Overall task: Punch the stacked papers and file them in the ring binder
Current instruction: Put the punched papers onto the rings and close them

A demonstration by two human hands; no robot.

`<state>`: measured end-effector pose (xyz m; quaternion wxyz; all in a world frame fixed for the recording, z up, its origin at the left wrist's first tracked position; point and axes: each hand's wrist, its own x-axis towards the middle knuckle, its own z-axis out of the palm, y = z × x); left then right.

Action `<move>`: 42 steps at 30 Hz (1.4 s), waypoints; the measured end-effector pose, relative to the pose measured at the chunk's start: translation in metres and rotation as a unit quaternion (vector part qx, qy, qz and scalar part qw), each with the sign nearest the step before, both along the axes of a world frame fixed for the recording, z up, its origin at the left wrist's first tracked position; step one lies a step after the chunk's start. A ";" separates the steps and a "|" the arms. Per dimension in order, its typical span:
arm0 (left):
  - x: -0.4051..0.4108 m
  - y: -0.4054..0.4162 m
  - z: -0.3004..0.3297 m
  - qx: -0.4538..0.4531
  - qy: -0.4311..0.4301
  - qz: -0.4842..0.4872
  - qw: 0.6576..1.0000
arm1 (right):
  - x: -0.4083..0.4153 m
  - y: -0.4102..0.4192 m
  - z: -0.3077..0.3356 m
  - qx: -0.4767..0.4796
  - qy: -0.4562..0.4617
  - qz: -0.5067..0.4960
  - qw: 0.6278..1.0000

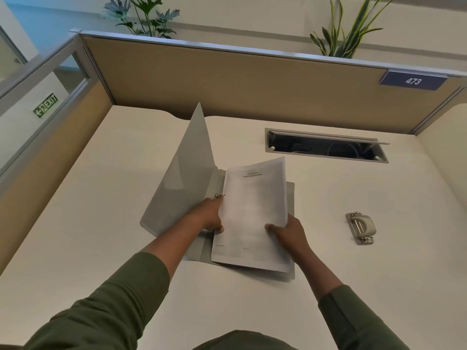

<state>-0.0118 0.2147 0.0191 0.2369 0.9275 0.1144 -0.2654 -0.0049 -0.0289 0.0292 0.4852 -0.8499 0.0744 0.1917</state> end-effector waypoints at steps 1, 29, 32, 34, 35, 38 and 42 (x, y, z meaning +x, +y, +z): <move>0.001 0.000 0.000 0.000 0.002 -0.001 1.000 | 0.001 0.000 0.000 0.000 0.002 0.000 1.000; -0.015 0.003 -0.015 -0.131 -0.058 0.148 0.979 | 0.010 -0.023 -0.031 -0.042 0.072 -0.028 0.996; -0.020 -0.007 -0.016 -0.153 -0.073 0.199 0.965 | 0.018 -0.030 -0.028 -0.076 0.059 -0.008 0.995; -0.021 -0.009 -0.019 -0.129 -0.079 0.192 0.970 | 0.020 -0.033 -0.025 -0.104 0.061 0.015 0.993; -0.021 -0.010 -0.018 -0.116 -0.075 0.184 0.973 | 0.020 -0.034 -0.025 -0.126 0.061 0.028 0.990; -0.021 -0.015 -0.012 -0.060 -0.059 0.154 0.985 | 0.020 -0.037 -0.025 -0.190 0.053 0.061 0.978; -0.022 -0.021 -0.003 -0.014 -0.092 0.131 0.987 | 0.017 -0.032 -0.021 -0.233 0.048 0.062 0.969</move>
